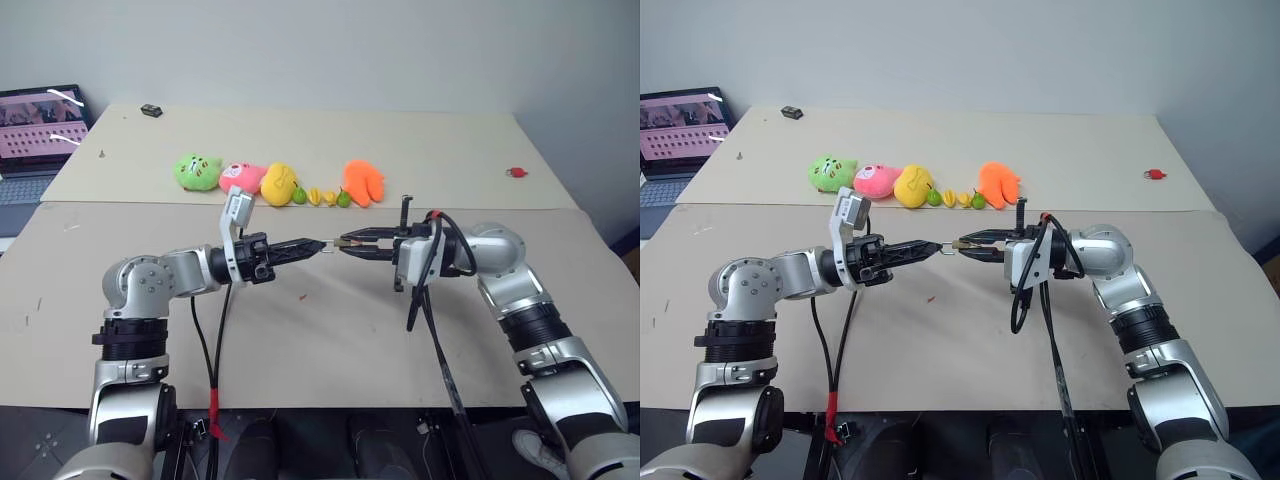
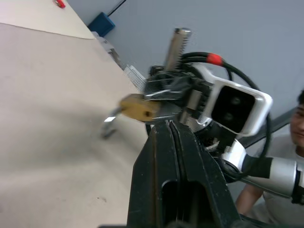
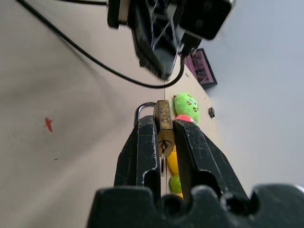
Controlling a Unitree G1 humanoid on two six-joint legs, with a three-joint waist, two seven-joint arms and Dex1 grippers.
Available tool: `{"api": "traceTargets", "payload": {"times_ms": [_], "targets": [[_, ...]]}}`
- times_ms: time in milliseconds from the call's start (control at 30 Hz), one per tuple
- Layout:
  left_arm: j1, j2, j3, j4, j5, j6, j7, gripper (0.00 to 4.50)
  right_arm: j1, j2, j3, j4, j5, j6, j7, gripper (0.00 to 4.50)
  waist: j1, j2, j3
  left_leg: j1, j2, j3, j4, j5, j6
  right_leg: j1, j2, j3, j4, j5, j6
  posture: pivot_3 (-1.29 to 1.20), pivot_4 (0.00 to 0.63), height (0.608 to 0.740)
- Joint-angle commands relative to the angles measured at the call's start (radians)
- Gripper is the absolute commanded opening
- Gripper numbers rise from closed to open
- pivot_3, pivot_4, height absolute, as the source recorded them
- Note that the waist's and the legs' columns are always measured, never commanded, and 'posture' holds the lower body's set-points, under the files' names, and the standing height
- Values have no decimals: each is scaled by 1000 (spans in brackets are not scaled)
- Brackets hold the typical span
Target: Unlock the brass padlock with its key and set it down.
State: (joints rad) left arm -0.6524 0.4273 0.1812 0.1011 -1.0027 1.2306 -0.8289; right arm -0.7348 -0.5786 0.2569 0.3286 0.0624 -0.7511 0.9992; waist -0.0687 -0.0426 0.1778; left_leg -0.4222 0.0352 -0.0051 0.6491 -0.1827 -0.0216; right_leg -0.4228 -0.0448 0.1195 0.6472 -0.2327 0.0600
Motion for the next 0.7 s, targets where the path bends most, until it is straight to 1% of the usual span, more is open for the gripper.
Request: {"api": "traceTargets", "payload": {"times_ms": [33, 267, 400, 467, 500, 567, 633, 700], "targets": [[-26, -4, 11, 13, 10, -32, 2, 55, -17, -11, -50, -106, 57, 48, -15, 117, 0, 0, 0, 0, 0, 0, 0, 0, 0, 0, 0, 0, 0, 0, 0, 0, 150, 717], [-48, -24, 16, 36, 22, -52, 18, 55, -12, -5, -69, -220, 82, 131, -30, 117, 2, 0, 0, 0, 0, 0, 0, 0, 0, 0, 0, 0, 0, 0, 0, 0, 150, 717], [-65, -50, 36, 67, 56, -110, 64, 55, 49, -6, -55, -286, 94, 173, -17, 117, 3, 0, 0, 0, 0, 0, 0, 0, 0, 0, 0, 0, 0, 0, 0, 0, 150, 717], [-84, -66, 65, 108, 63, -135, 101, 55, 96, -5, -36, -287, 79, 164, -10, 117, 5, 0, 0, 0, 0, 0, 0, 0, 0, 0, 0, 0, 0, 0, 0, 0, 150, 717], [-86, -59, 63, 111, 73, -145, 98, 55, 124, -1, -18, -259, 50, 145, -9, 117, 6, 0, 0, 0, 0, 0, 0, 0, 0, 0, 0, 0, 0, 0, 0, 0, 150, 717], [-56, -1, 28, 70, 108, -162, 44, 55, 162, 6, 19, -144, -37, 46, -15, 117, 5, 0, 0, 0, 0, 0, 0, 0, 0, 0, 0, 0, 0, 0, 0, 0, 150, 717], [-25, 56, -4, 53, 160, -196, 11, 55, 150, 20, 27, -45, -90, -12, -41, 117, -4, 0, 0, 0, 0, 0, 0, 0, 0, 0, 0, 0, 0, 0, 0, 0, 150, 717], [-11, 109, -1, 93, 199, -222, -1, 55, 104, 41, 28, 46, -146, -55, -88, 117, -7, 0, 0, 1, 0, 1, -1, 0, 0, -1, 0, 1, 0, 0, 0, 0, 150, 717]]}}
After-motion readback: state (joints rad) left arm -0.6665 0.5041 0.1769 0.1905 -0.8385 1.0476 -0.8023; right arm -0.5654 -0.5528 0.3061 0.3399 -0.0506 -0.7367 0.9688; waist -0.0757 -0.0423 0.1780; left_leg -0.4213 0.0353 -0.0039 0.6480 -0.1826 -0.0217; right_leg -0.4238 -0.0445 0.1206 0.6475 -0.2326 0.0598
